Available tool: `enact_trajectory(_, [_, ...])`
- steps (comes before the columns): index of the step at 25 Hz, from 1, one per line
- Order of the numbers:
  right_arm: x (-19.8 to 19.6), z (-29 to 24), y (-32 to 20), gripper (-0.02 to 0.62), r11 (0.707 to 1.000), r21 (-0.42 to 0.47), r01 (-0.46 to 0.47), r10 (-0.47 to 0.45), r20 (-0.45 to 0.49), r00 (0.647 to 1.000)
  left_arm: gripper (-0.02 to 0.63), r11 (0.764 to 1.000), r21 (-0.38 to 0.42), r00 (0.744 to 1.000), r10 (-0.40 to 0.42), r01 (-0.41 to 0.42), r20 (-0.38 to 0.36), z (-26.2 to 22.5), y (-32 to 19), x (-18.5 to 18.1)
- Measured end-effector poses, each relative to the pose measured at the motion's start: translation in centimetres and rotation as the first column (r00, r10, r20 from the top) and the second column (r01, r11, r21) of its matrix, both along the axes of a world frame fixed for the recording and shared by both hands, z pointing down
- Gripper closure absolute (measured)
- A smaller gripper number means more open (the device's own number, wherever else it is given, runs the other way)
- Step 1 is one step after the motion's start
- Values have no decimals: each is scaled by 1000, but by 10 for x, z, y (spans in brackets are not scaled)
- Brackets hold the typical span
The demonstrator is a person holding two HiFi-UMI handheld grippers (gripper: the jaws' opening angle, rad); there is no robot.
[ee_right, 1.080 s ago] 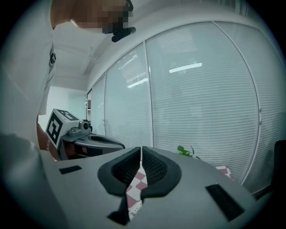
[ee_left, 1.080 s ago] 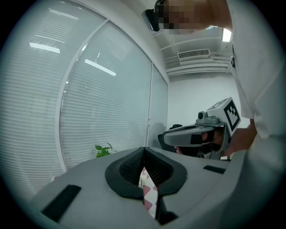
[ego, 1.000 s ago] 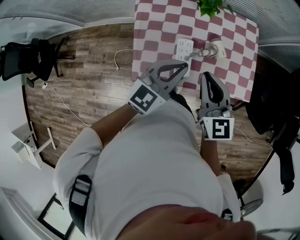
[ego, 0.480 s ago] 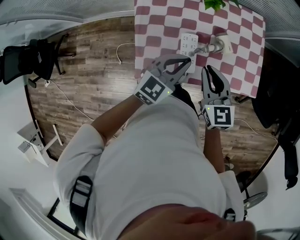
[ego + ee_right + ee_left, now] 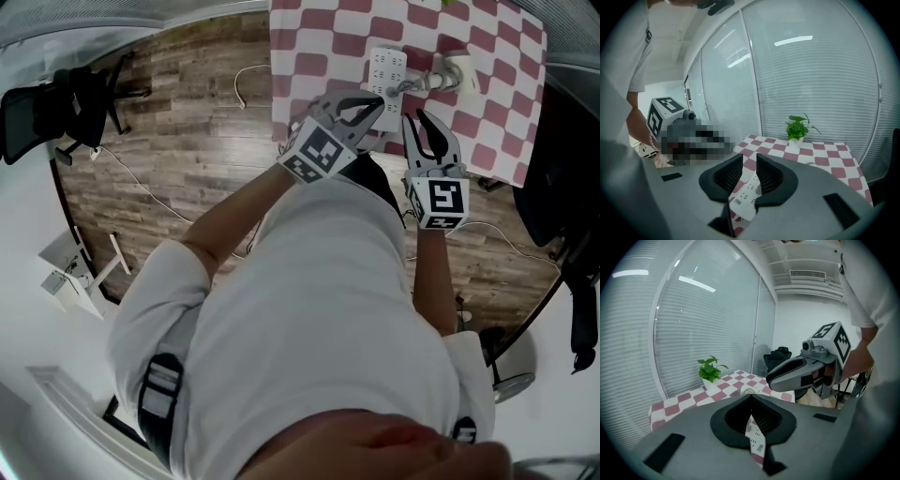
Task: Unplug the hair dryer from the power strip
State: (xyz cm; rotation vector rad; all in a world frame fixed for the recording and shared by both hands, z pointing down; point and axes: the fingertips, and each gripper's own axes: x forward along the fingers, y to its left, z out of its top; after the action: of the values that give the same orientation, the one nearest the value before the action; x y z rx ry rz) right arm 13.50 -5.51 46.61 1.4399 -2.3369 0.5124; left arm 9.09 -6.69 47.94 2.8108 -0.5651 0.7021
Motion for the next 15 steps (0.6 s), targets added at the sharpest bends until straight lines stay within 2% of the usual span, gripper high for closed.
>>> enact_trajectory(3, [4, 21, -5, 476, 999, -36, -1, 1, -19, 1000, 574, 1000, -17, 1000, 7, -6, 21, 16, -3, 1])
enact_trajectory(15, [-4, 103, -11, 432, 982, -190, 12, -11, 5, 1000, 574, 999, -51, 992, 23, -17, 125, 87, -8, -2])
